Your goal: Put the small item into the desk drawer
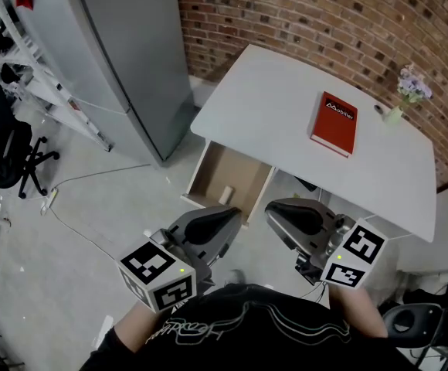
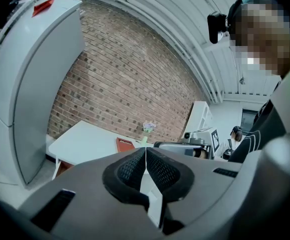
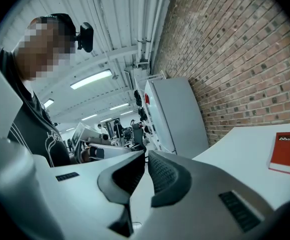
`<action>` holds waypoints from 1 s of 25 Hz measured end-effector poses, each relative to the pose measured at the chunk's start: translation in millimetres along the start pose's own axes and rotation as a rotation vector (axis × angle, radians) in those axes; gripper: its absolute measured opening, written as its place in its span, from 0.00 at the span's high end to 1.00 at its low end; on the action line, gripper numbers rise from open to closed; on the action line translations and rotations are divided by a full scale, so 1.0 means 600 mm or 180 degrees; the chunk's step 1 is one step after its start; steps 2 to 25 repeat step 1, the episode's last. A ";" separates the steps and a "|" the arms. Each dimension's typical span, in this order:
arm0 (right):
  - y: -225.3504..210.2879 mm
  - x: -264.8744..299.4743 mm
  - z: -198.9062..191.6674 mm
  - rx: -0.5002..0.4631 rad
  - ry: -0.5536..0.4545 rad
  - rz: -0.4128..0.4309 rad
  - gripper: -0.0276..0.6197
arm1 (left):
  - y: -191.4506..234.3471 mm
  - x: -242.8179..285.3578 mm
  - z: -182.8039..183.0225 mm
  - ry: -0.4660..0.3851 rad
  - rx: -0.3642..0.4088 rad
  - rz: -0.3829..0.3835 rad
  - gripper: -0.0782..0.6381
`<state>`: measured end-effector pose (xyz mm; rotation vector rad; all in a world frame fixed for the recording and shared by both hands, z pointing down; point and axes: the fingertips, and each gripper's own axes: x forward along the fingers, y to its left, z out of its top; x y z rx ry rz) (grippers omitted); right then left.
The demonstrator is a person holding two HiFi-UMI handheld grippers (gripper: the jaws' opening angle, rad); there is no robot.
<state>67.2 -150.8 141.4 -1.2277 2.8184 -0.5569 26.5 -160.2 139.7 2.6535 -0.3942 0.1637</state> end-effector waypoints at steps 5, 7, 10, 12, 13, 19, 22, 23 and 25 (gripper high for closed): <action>-0.001 0.003 0.003 0.0006 -0.0001 -0.0008 0.87 | 0.002 0.000 0.003 -0.0003 -0.0007 -0.0011 0.86; -0.001 0.003 0.003 0.0006 -0.0001 -0.0008 0.87 | 0.002 0.000 0.003 -0.0003 -0.0007 -0.0011 0.86; -0.001 0.003 0.003 0.0006 -0.0001 -0.0008 0.87 | 0.002 0.000 0.003 -0.0003 -0.0007 -0.0011 0.86; -0.001 0.003 0.003 0.0006 -0.0001 -0.0008 0.87 | 0.002 0.000 0.003 -0.0003 -0.0007 -0.0011 0.86; -0.001 0.003 0.003 0.0006 -0.0001 -0.0008 0.87 | 0.002 0.000 0.003 -0.0003 -0.0007 -0.0011 0.86; -0.001 0.003 0.003 0.0006 -0.0001 -0.0008 0.87 | 0.002 0.000 0.003 -0.0003 -0.0007 -0.0011 0.86; -0.001 0.003 0.003 0.0006 -0.0001 -0.0008 0.87 | 0.002 0.000 0.003 -0.0003 -0.0007 -0.0011 0.86; -0.001 0.003 0.003 0.0006 -0.0001 -0.0008 0.87 | 0.002 0.000 0.003 -0.0003 -0.0007 -0.0011 0.86; -0.001 0.003 0.003 0.0006 -0.0001 -0.0008 0.87 | 0.002 0.000 0.003 -0.0003 -0.0007 -0.0011 0.86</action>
